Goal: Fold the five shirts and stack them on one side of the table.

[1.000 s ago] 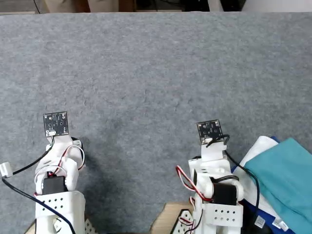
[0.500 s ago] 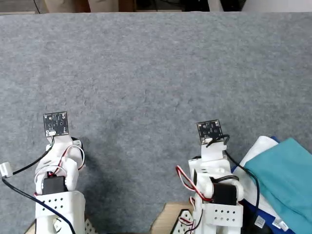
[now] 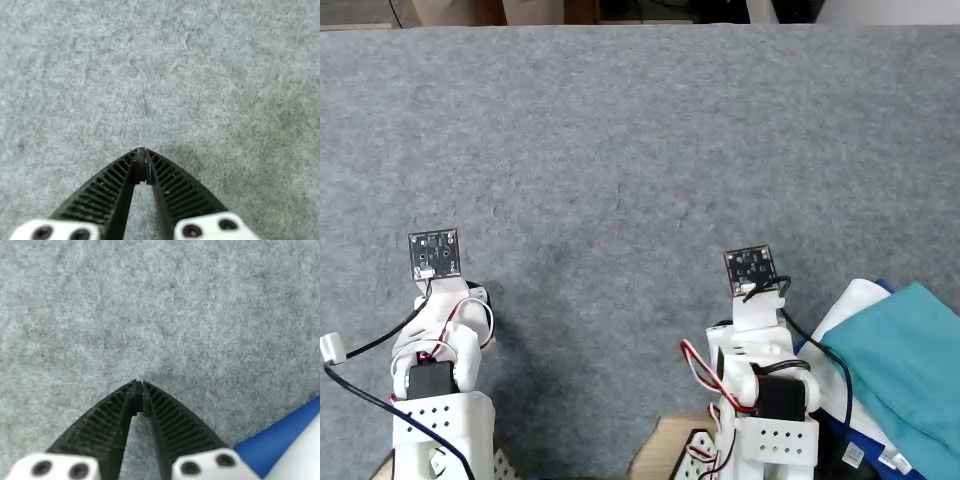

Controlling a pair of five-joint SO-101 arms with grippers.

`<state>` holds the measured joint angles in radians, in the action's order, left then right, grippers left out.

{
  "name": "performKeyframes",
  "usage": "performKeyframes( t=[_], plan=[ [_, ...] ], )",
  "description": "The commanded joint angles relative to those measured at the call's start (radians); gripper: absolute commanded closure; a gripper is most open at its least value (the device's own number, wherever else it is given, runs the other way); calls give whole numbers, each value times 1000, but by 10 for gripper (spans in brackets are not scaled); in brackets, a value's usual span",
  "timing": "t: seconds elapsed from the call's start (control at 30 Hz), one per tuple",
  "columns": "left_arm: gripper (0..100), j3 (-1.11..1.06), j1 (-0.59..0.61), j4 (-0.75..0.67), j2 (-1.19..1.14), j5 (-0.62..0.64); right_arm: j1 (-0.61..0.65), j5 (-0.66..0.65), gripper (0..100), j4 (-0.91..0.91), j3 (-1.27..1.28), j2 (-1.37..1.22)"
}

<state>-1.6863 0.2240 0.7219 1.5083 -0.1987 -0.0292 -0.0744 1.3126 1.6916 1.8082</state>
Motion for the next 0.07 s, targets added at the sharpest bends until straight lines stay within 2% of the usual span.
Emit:
performKeyframes(
  t=[0.0,0.03],
  plan=[
    [982,-14,3,0,10,-6,5,-6,994,6,-1,91],
    [982,-14,3,0,10,-6,5,-6,994,6,-1,91]
  ],
)
